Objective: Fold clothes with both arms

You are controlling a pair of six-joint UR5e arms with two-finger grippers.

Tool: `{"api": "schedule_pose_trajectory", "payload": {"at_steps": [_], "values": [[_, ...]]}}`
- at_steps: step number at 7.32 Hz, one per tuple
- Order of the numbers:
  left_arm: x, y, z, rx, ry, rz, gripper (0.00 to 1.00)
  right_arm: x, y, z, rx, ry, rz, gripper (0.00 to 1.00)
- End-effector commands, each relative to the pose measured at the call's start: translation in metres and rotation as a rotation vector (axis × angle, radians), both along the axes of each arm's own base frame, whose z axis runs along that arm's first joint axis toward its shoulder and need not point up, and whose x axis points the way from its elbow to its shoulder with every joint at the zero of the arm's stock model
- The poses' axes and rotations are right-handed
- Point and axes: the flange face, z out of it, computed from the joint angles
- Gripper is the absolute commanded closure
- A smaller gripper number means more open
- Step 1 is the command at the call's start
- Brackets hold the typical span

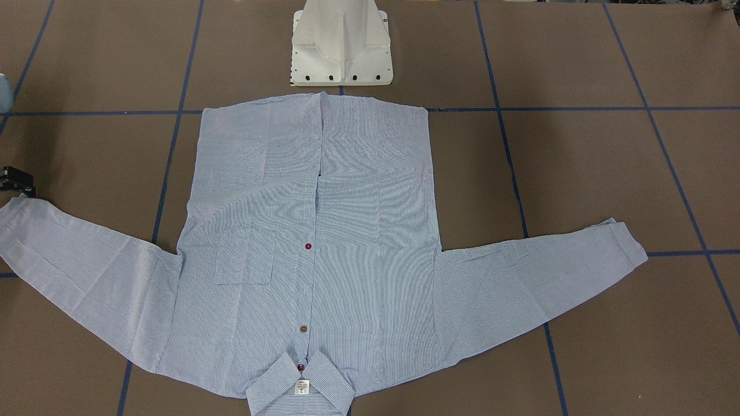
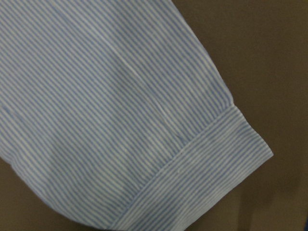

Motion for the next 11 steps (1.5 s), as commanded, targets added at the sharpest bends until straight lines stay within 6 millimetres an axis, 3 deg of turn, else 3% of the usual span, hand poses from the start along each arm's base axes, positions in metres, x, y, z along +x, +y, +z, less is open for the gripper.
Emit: {"api": "schedule_pose_trajectory", "payload": {"at_steps": [1, 5, 7, 9, 11], "values": [[0.0, 0.0021, 0.0, 0.0, 0.0, 0.0, 0.0, -0.0019, -0.0053, -0.004, 0.001, -0.002, 0.008, 0.32], [0.0, 0.0024, -0.0031, 0.006, 0.0, 0.0, 0.0, -0.0014, -0.0059, -0.0058, 0.001, -0.003, 0.014, 0.52], [0.0, 0.0025, -0.0039, 0.007, 0.0, 0.0, 0.0, 0.0007, -0.0066, -0.0057, 0.0, -0.003, 0.019, 0.7], [-0.0007, 0.0027, -0.0044, 0.007, 0.0, -0.002, 0.0, 0.0016, -0.0081, -0.008, 0.004, -0.005, 0.022, 1.0], [-0.0007, 0.0027, -0.0045, 0.007, 0.0, -0.002, 0.0, 0.0039, -0.0124, -0.0133, 0.009, -0.014, 0.03, 1.0]]}}
